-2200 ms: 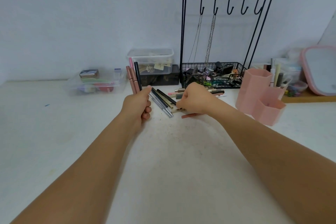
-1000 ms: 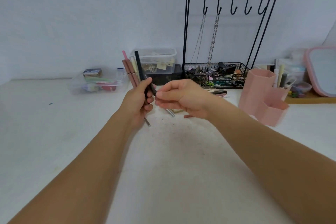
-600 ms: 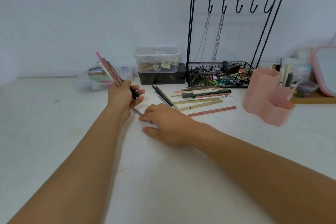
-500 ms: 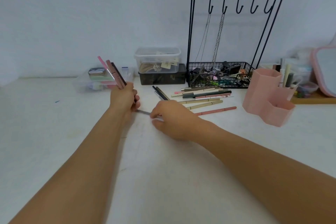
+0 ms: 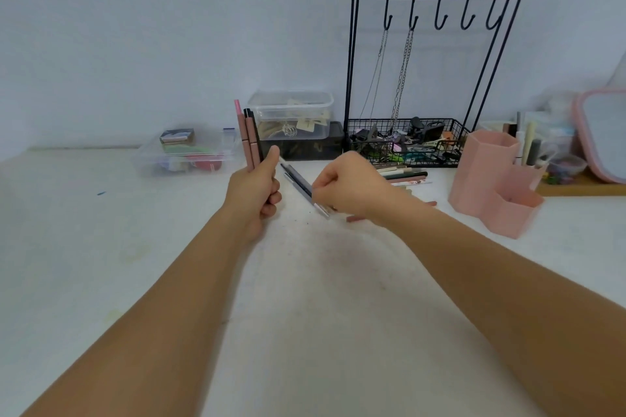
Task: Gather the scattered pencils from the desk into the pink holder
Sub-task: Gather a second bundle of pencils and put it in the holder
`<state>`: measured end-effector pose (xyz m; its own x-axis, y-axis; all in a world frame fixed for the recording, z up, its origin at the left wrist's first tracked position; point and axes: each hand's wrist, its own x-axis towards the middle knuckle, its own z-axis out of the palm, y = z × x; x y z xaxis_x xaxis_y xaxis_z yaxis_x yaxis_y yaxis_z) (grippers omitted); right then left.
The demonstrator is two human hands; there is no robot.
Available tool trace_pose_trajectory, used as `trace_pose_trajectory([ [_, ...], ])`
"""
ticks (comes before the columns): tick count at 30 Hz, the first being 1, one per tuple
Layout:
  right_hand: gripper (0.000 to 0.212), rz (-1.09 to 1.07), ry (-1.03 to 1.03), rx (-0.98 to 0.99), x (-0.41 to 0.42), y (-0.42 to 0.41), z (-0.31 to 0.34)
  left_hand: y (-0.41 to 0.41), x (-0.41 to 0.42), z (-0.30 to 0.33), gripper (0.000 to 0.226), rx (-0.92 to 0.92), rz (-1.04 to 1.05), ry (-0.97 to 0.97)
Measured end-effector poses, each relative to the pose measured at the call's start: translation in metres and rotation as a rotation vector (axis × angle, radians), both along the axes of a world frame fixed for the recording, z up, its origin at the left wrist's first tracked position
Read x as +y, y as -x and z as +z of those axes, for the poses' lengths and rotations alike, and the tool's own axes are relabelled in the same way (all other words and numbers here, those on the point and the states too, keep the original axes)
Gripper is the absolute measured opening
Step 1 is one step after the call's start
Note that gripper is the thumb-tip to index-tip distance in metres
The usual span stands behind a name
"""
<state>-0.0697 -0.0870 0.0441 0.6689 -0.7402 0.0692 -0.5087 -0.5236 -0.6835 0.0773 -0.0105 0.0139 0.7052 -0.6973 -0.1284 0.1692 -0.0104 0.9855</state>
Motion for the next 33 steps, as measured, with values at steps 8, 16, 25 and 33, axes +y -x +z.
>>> trace_pose_trajectory([
  [8, 0.012, 0.141, -0.483, -0.311, -0.017, 0.011, 0.016, 0.016, -0.001, 0.002, 0.042, 0.004, -0.168, 0.077],
  [16, 0.016, 0.14, -0.4, -0.318, -0.012, 0.01, 0.013, 0.021, -0.001, -0.001, 0.039, -0.01, -0.239, 0.103],
  [25, 0.012, 0.11, -0.257, -0.309, -0.009, 0.007, 0.012, 0.028, -0.003, -0.005, 0.046, -0.051, -0.289, 0.133],
  [33, 0.012, 0.081, -0.152, -0.347, 0.003, 0.001, -0.002, 0.026, 0.0, 0.0, 0.05, -0.212, -0.304, -0.028],
])
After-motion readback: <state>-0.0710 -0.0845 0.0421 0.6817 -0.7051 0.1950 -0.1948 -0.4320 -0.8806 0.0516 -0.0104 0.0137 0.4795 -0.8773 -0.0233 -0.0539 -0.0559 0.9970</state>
